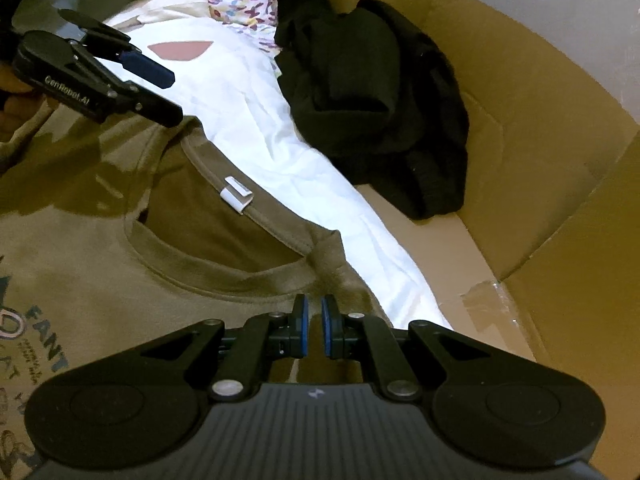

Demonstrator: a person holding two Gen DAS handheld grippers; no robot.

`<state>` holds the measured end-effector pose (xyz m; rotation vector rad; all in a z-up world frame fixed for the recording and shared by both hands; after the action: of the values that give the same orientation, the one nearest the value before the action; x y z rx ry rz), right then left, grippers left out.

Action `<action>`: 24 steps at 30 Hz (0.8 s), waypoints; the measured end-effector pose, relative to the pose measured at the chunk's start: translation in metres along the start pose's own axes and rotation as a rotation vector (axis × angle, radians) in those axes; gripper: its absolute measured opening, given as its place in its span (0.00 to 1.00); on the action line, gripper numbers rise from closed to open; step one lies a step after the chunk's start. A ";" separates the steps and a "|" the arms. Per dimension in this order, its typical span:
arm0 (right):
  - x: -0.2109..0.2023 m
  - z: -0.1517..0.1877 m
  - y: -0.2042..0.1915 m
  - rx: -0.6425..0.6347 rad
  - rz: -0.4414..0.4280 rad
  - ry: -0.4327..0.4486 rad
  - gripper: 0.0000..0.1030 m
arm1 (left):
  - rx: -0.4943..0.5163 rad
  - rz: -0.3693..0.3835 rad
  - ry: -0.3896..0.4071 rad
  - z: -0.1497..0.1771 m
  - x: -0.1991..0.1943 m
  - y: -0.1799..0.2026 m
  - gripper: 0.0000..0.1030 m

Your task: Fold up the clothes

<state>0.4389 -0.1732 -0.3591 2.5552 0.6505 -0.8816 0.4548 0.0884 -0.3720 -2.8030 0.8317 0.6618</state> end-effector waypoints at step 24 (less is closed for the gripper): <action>-0.105 -0.045 -0.031 0.048 0.034 0.061 0.08 | 0.003 -0.200 -0.112 0.041 -0.152 -0.015 0.60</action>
<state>0.3706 -0.1585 -0.2636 2.6370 0.6092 -0.8208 0.3336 0.1853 -0.3397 -2.7676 0.5241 0.7740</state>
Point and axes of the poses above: each gripper's, at about its wrist camera, not at the fingertips, and x roughly the way its jaws point, y to its right, z to its underside, the point moved 5 cm from there along x, roughly the way its jaws point, and after that the axes turned 15 degrees about y, right-handed, at the moved point
